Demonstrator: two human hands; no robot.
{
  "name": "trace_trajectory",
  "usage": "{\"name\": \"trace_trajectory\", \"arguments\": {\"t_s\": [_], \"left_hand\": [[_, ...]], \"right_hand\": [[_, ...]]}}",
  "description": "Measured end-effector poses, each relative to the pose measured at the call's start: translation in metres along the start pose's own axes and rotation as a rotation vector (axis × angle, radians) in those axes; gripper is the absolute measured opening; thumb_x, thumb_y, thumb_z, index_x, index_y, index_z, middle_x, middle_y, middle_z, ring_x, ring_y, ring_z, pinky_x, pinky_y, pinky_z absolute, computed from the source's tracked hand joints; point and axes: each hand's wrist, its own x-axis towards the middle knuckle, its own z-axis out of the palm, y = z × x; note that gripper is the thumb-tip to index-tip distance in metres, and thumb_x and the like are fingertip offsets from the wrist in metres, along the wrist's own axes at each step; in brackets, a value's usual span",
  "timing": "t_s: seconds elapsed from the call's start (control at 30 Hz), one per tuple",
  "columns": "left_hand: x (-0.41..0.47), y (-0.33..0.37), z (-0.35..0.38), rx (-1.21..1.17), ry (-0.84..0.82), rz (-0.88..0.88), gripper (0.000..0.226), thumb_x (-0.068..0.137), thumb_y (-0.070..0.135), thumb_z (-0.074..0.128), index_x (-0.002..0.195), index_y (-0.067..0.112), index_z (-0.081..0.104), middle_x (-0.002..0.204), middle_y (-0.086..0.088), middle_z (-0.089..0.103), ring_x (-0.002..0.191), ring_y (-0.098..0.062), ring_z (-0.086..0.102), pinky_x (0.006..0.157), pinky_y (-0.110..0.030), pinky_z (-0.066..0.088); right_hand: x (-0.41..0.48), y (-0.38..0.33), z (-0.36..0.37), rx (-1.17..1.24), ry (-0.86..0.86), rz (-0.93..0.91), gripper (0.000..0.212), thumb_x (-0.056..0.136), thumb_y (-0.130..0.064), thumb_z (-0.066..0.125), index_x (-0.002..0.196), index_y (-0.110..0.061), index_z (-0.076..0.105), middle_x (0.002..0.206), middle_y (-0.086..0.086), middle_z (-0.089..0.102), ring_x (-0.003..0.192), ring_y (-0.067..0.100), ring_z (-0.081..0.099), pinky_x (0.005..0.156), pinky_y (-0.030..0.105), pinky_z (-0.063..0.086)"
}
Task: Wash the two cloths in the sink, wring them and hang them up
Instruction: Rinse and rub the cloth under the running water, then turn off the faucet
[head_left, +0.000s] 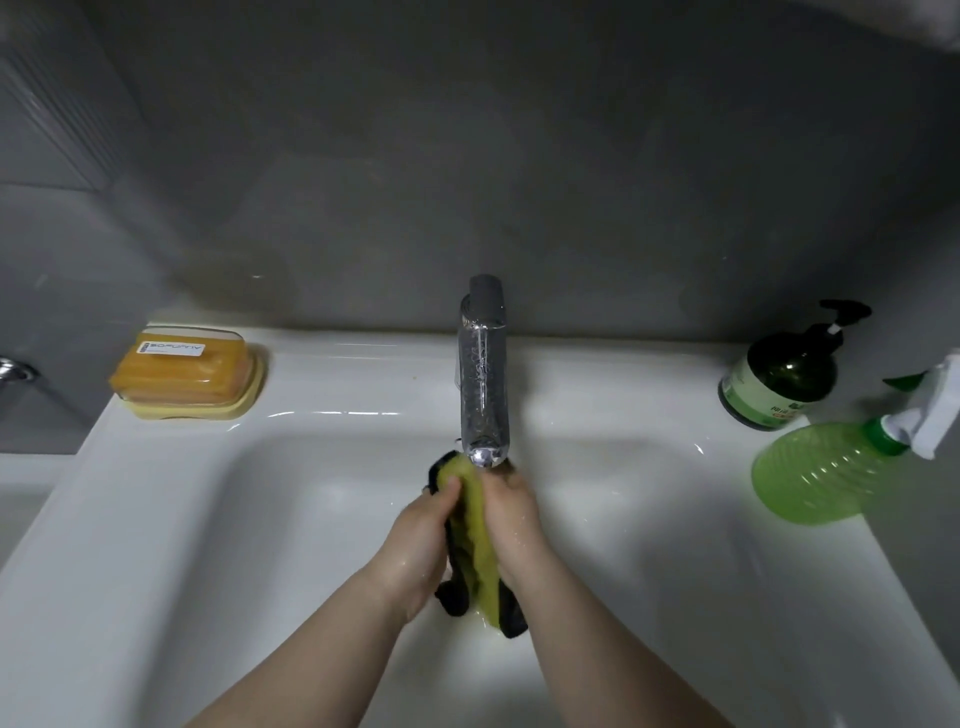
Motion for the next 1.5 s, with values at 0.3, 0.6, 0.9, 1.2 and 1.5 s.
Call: {"name": "trace_trajectory", "arguments": {"t_s": [0.3,0.6,0.9,1.2,1.5], "left_hand": [[-0.003,0.004,-0.018,0.150,-0.149,0.017,0.021,0.075,0.016,0.062,0.095,0.008,0.064,0.087,-0.009,0.072,0.080,-0.019,0.069,0.068,-0.022,0.056],[0.007,0.012,-0.014,0.410,-0.089,-0.011,0.006,0.077,0.013,0.070,0.082,0.014,0.066,0.075,0.000,0.072,0.068,-0.015,0.068,0.061,-0.019,0.054],[0.021,0.023,-0.007,0.148,-0.103,0.056,0.017,0.092,0.011,0.046,0.092,0.010,0.062,0.072,0.002,0.075,0.068,-0.010,0.071,0.060,-0.019,0.054],[0.022,0.026,-0.013,-0.017,-0.071,-0.075,0.026,0.094,0.018,0.039,0.089,0.010,0.063,0.067,0.000,0.075,0.061,-0.012,0.071,0.053,-0.020,0.053],[0.010,0.032,-0.013,0.042,0.057,0.044,0.018,0.094,0.015,0.043,0.092,0.011,0.060,0.079,-0.006,0.071,0.076,-0.019,0.065,0.067,-0.031,0.050]], "right_hand": [[-0.011,-0.016,-0.029,-0.155,-0.417,0.070,0.031,0.095,-0.022,0.041,0.107,0.000,0.059,0.104,0.023,0.061,0.100,0.033,0.059,0.099,0.046,0.044],[-0.002,-0.028,-0.037,-0.257,-0.163,-0.199,0.019,0.090,-0.017,0.052,0.075,-0.011,0.063,0.072,0.003,0.061,0.062,0.008,0.053,0.053,0.008,0.042],[0.009,-0.027,-0.056,-0.018,-0.147,-0.072,0.005,0.087,-0.010,0.057,0.082,-0.010,0.058,0.071,0.004,0.062,0.052,0.007,0.062,0.047,0.013,0.051],[0.011,-0.090,-0.047,-0.266,0.149,-0.772,0.028,0.090,-0.004,0.048,0.117,-0.003,0.057,0.115,0.002,0.051,0.106,0.007,0.048,0.084,-0.002,0.033],[-0.006,-0.095,-0.013,-0.674,0.114,-1.128,0.025,0.082,-0.005,0.054,0.101,0.003,0.068,0.118,0.020,0.063,0.120,0.033,0.054,0.104,0.026,0.031]]}}
